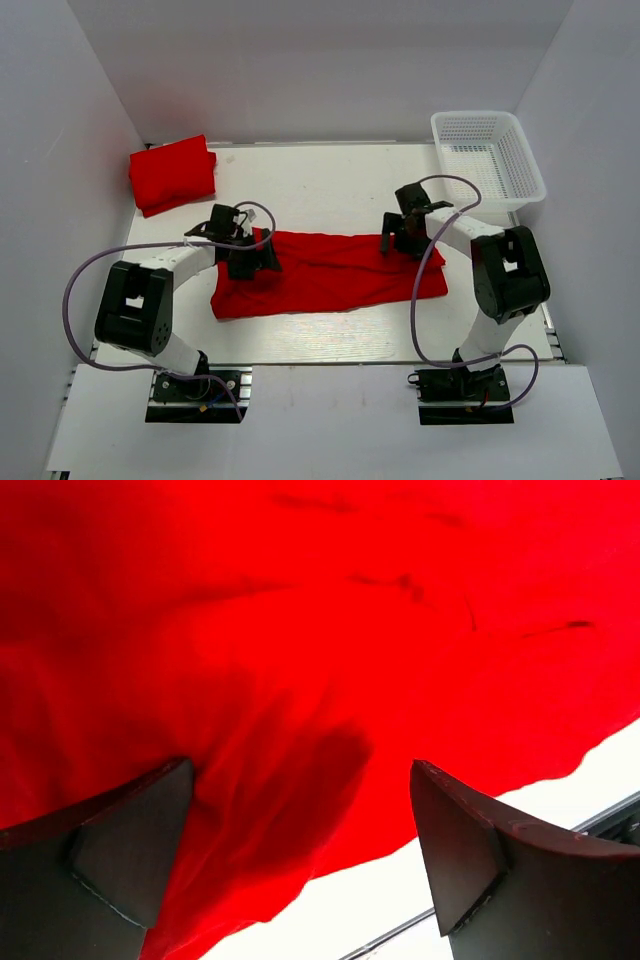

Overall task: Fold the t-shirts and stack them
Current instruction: Rotate the tshirt 90 degrees

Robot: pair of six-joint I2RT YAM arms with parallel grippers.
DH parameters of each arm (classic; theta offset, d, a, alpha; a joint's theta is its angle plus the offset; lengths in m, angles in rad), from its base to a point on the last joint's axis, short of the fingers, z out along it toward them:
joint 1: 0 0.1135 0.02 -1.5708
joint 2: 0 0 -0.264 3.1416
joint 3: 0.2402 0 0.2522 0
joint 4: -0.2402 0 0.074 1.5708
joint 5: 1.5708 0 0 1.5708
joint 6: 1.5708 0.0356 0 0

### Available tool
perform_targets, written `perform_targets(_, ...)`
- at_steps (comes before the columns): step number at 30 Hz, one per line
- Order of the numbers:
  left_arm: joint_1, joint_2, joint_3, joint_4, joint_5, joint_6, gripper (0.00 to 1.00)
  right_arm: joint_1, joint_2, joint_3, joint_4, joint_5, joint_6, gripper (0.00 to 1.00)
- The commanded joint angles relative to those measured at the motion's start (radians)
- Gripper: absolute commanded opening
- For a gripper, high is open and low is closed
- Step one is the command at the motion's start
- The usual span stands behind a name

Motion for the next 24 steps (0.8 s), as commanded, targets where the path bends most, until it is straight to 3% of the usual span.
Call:
perform_targets(1,-0.002,0.006,-0.019,0.011,-0.046,-0.064,1.0,0.003,0.029,0.009,0.047,-0.039,-0.014,0.9)
perform_targets(5,0.017,0.103,0.024,0.063,-0.076,-0.122,1.0,0.006,0.011,-0.054,0.05,-0.036,0.005,0.9)
perform_targets(8,0.017,0.261,0.166,0.073,-0.123,-0.123,1.0,0.014,-0.043,-0.144,0.082,-0.081,-0.004,0.9)
perform_targets(10,0.017,0.419,0.338,0.042,-0.132,-0.101,1.0,0.035,-0.076,-0.209,0.104,-0.143,-0.007,0.9)
perform_targets(15,0.004,0.811,0.958,-0.096,-0.132,-0.038,1.0,0.1,-0.151,-0.287,0.13,-0.239,-0.102,0.9)
perform_targets(16,0.004,0.951,1.174,-0.154,-0.132,-0.038,1.0,0.127,-0.162,-0.29,0.135,-0.254,-0.134,0.9)
perform_targets(19,-0.005,1.138,1.542,-0.188,-0.016,-0.075,1.0,0.182,-0.17,-0.266,0.139,-0.309,-0.198,0.9)
perform_targets(21,-0.005,1.206,1.585,-0.098,0.051,-0.139,1.0,0.225,-0.165,-0.249,0.151,-0.384,-0.25,0.9)
perform_targets(24,-0.015,1.197,1.475,0.161,0.143,-0.213,1.0,0.296,-0.115,-0.192,0.173,-0.513,-0.341,0.9)
